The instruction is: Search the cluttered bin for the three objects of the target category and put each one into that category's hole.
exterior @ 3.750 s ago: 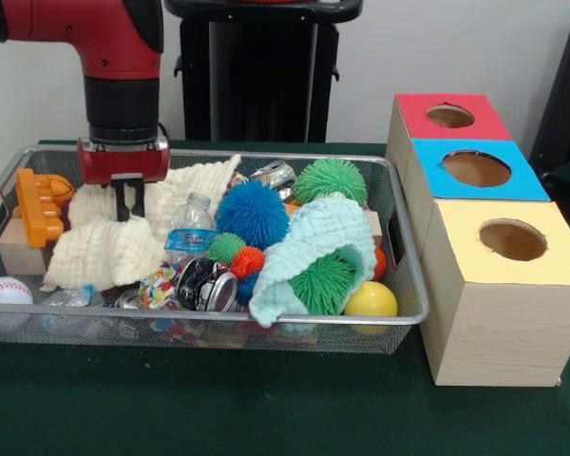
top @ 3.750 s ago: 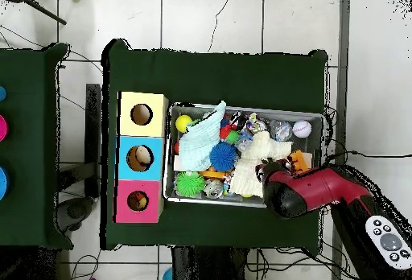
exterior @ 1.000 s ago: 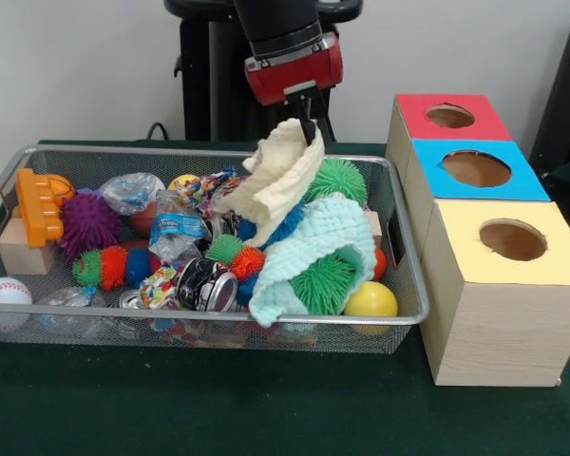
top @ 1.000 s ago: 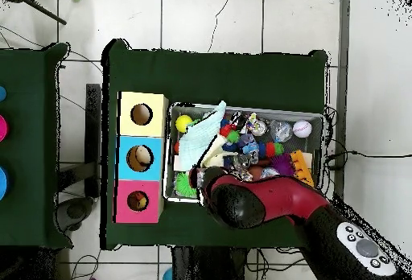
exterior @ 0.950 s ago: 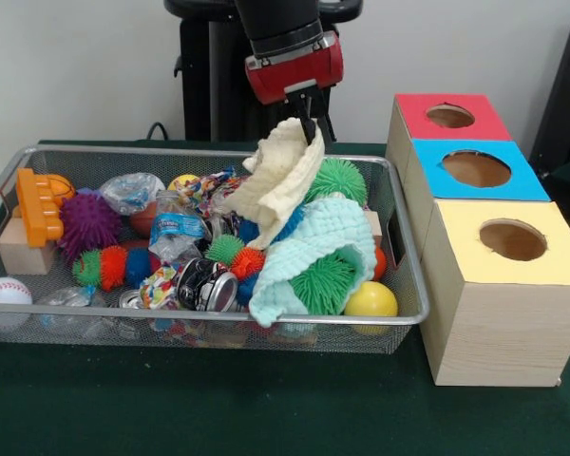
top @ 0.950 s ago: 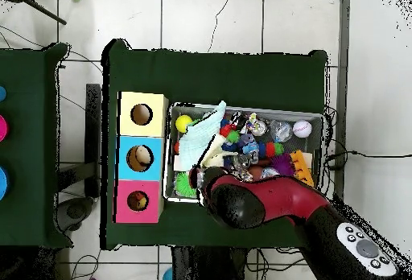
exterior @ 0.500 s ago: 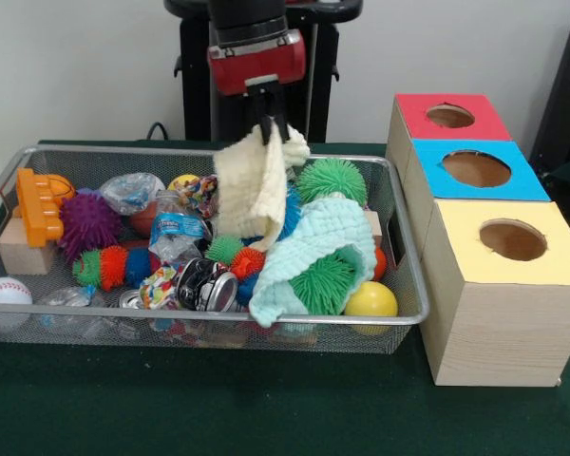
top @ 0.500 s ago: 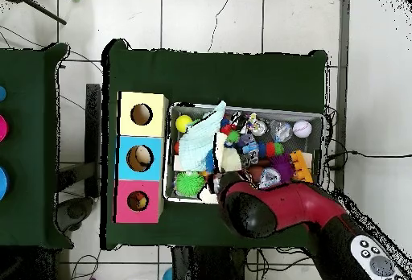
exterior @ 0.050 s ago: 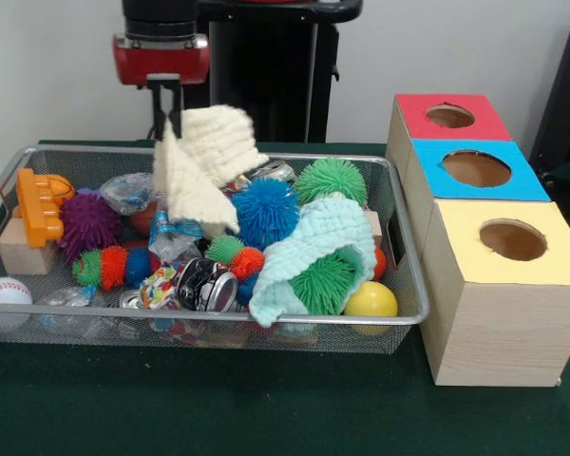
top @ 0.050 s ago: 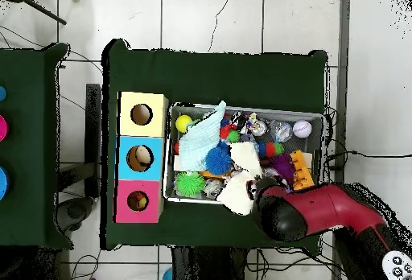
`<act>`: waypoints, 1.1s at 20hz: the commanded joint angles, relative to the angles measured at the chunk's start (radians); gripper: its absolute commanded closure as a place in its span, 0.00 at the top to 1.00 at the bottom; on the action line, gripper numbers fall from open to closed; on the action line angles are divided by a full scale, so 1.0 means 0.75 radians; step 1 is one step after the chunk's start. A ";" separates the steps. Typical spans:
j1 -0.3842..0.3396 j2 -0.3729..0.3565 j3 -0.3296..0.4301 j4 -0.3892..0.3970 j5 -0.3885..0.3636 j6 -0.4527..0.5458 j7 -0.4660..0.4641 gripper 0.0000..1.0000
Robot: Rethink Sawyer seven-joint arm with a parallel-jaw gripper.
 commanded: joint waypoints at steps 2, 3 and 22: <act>-0.065 0.016 0.086 -0.160 -0.132 0.166 -0.589 0.00; -0.074 0.022 0.089 -0.166 -0.136 0.169 -0.602 0.00; -0.105 0.136 0.080 0.039 0.304 -0.120 0.009 0.00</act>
